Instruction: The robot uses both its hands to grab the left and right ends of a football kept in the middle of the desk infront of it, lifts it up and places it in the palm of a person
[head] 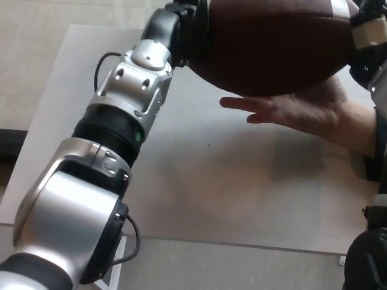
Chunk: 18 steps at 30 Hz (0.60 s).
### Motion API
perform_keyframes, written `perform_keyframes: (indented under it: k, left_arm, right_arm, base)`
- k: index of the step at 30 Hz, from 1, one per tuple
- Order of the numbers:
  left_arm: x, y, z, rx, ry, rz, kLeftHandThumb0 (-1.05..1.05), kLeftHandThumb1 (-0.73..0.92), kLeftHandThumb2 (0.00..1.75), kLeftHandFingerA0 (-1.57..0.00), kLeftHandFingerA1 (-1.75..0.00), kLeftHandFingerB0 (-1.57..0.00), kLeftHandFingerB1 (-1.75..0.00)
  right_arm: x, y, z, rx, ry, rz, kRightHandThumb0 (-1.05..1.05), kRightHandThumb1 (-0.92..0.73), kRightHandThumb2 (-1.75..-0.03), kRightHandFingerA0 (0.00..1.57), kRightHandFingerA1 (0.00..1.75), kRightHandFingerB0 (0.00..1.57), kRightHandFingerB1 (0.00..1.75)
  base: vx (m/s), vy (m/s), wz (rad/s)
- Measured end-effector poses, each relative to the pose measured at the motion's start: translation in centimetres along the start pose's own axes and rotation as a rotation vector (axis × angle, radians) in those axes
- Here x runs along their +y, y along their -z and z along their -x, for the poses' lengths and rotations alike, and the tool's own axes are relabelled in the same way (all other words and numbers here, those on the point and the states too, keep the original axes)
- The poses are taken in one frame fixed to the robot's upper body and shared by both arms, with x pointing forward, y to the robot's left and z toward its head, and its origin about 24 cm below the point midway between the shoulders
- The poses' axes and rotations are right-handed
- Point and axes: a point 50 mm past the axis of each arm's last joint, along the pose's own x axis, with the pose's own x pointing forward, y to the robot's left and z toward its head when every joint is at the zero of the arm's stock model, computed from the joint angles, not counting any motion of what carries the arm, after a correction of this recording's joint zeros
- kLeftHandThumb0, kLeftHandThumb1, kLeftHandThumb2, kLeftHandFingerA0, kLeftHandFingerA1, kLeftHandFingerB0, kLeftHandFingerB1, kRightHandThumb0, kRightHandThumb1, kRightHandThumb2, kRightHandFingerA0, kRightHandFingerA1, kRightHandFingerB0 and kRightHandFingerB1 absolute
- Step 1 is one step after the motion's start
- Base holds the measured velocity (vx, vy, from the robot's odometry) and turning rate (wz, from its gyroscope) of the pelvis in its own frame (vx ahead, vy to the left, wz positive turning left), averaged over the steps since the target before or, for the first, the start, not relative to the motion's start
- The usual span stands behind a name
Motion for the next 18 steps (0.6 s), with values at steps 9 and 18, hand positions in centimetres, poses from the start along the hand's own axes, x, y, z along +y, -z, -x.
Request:
perform_keyframes:
  k: [9,18]
  left_arm:
    - [-1.1,1.0,-0.2,0.044,0.019,-0.244,-0.63,0.55,0.89,-0.3,-0.77,-0.08,-0.54]
    - [-1.2,1.0,-0.3,0.059,0.025,-0.459,-0.79,0.77,0.63,-0.4,-0.98,-0.23,-0.46]
  right_arm:
    - [-1.5,1.0,-0.3,0.004,0.039,-0.073,-0.88,-0.9,-0.68,0.22,0.52,0.24,0.31]
    - [-2.2,1.9,-0.3,-0.001,0.057,-0.054,-0.88,-0.72,-1.1,0.32,0.76,0.1,0.4]
  base:
    - [0.0,0.0,0.0]
    - [0.0,0.0,0.0]
